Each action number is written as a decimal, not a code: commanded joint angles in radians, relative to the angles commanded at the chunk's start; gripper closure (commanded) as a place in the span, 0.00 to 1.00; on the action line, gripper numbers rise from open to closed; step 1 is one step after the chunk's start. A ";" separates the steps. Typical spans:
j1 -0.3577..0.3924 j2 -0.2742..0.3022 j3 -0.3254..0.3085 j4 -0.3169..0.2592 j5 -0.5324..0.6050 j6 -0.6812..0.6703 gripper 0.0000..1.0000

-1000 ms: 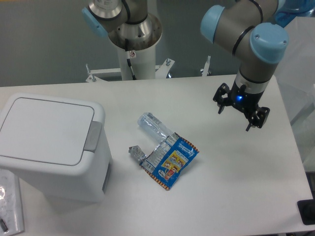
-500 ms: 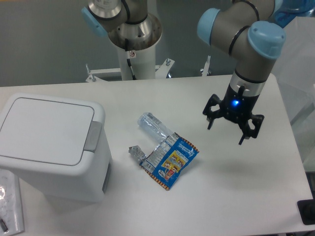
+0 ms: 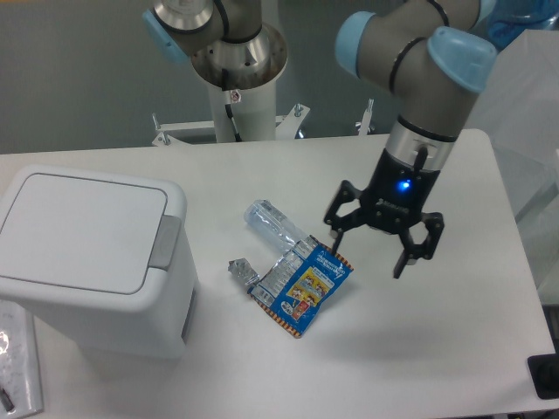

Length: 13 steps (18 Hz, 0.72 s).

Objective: Open the trash can
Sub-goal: 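Move the open gripper over the wrapper toward the trash can lid tab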

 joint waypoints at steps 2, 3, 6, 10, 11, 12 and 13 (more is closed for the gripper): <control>-0.034 0.012 0.003 0.034 -0.002 -0.052 0.00; -0.045 0.020 0.002 0.058 -0.002 -0.074 0.00; -0.057 0.029 -0.001 0.081 -0.002 -0.124 0.00; -0.062 0.057 -0.009 0.083 -0.002 -0.170 0.00; -0.068 0.061 -0.014 0.083 0.000 -0.174 0.00; -0.080 0.067 -0.020 0.083 -0.002 -0.174 0.00; -0.092 0.069 -0.023 0.083 -0.002 -0.174 0.00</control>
